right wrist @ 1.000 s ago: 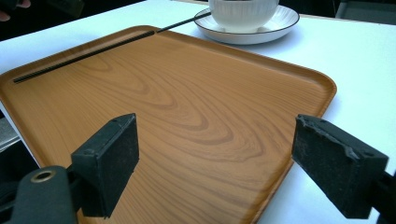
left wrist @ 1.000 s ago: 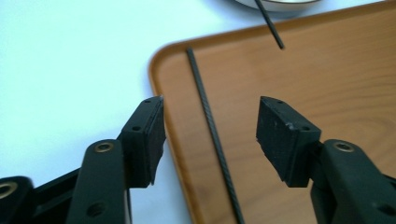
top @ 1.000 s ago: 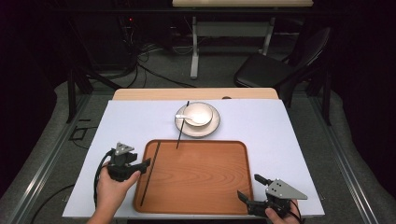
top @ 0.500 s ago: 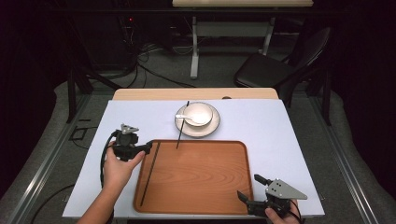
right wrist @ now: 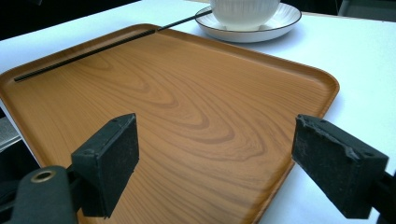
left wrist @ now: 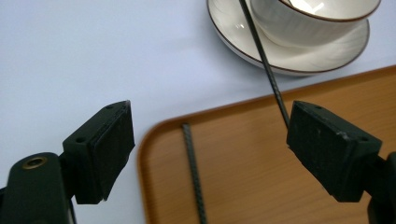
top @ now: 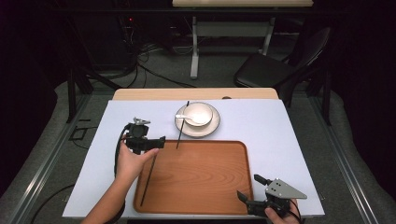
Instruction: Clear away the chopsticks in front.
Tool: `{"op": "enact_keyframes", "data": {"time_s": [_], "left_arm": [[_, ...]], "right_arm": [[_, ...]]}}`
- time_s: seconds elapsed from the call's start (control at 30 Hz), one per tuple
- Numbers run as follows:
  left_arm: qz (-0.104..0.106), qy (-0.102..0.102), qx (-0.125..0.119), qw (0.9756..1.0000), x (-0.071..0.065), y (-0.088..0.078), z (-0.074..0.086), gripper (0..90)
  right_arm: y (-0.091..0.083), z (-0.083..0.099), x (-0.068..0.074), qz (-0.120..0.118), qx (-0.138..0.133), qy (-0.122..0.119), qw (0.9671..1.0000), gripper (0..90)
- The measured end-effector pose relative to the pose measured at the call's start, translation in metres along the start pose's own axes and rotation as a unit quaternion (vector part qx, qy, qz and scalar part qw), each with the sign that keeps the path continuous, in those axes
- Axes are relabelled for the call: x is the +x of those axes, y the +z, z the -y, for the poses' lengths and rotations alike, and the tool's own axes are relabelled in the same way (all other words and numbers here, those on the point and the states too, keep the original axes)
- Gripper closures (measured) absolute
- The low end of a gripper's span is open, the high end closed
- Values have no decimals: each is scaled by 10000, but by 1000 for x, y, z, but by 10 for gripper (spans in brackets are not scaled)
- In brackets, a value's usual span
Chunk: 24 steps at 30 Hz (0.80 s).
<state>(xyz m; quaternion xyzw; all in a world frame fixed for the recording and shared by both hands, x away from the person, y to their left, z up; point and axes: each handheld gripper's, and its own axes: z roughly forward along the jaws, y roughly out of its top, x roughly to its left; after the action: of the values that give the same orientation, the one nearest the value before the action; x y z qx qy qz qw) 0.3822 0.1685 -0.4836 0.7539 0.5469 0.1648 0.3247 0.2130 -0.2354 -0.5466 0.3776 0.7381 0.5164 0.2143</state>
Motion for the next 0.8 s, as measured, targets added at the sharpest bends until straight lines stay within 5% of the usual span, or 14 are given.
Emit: {"op": "enact_keyframes", "data": {"time_s": [0.17,0.43,0.63,0.8], "left_arm": [[-180,221,-43,9996,-8,10,-3,160],[-173,351,7,9992,-20,21,-12,196],[14,337,32,9994,-29,28,-20,377],[88,177,128,9997,-38,36,-25,417]], "right_arm": [[0,0,0,-3,7,-9,10000,145],[0,0,0,-5,7,-17,10000,145],[0,0,0,-15,-1,-19,10000,144],[-1,0,0,-31,-4,-24,10000,145]]}}
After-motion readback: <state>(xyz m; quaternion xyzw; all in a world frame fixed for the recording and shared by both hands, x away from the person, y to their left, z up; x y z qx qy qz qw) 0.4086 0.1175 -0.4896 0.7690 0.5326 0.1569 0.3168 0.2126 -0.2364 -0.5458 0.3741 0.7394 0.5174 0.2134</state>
